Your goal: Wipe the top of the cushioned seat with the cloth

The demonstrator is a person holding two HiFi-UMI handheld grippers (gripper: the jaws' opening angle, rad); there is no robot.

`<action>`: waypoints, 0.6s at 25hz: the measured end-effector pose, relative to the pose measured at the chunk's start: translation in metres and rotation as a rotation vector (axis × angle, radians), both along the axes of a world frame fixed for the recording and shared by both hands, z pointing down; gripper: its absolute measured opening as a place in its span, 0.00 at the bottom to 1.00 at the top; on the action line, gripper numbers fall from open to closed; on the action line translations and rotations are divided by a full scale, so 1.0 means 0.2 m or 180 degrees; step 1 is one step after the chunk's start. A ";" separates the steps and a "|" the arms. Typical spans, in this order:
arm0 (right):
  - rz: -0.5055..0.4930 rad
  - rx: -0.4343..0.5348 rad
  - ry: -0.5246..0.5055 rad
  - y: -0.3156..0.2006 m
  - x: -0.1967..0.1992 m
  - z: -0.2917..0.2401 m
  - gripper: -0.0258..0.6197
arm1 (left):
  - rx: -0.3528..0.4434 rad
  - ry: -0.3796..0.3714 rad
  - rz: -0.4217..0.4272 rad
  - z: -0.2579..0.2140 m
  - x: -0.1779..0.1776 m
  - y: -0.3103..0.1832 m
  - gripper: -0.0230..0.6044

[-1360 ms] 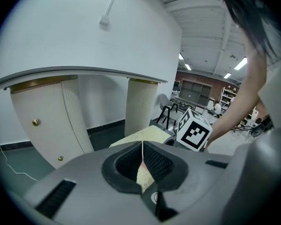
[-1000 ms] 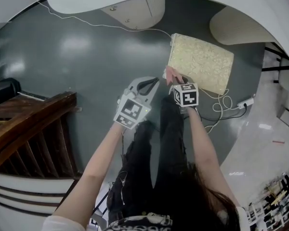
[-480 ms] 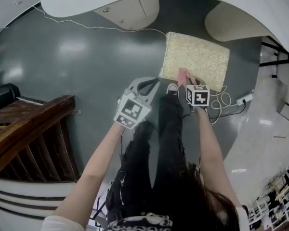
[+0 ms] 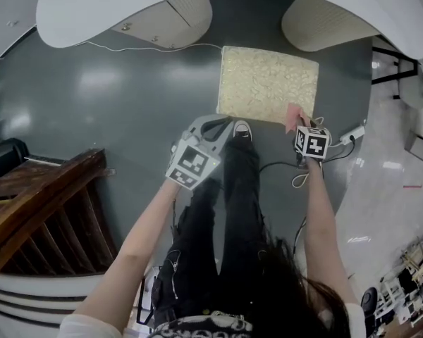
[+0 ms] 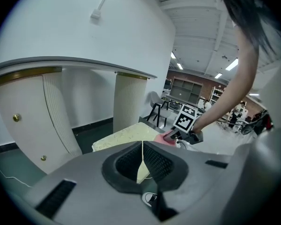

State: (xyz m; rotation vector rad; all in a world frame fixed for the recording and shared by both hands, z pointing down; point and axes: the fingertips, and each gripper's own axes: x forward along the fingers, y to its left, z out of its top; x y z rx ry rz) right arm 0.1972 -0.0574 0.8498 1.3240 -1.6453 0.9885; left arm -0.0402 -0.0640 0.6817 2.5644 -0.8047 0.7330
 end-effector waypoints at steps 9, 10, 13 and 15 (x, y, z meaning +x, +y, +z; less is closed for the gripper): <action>0.0314 -0.0071 0.0122 0.05 0.33 0.03 0.06 | -0.0010 -0.0029 0.0124 0.00 0.17 -0.04 0.05; 0.0320 -0.0079 0.0112 0.05 0.34 0.03 0.06 | -0.0015 -0.0033 0.0119 0.00 0.18 -0.05 0.05; 0.0303 -0.0047 0.0044 0.01 0.32 0.02 0.06 | -0.0021 -0.0049 0.0097 0.00 0.21 -0.09 0.05; 0.0283 0.0022 -0.0021 -0.02 0.30 -0.03 0.06 | -0.0010 -0.0059 0.0080 -0.03 0.23 -0.12 0.05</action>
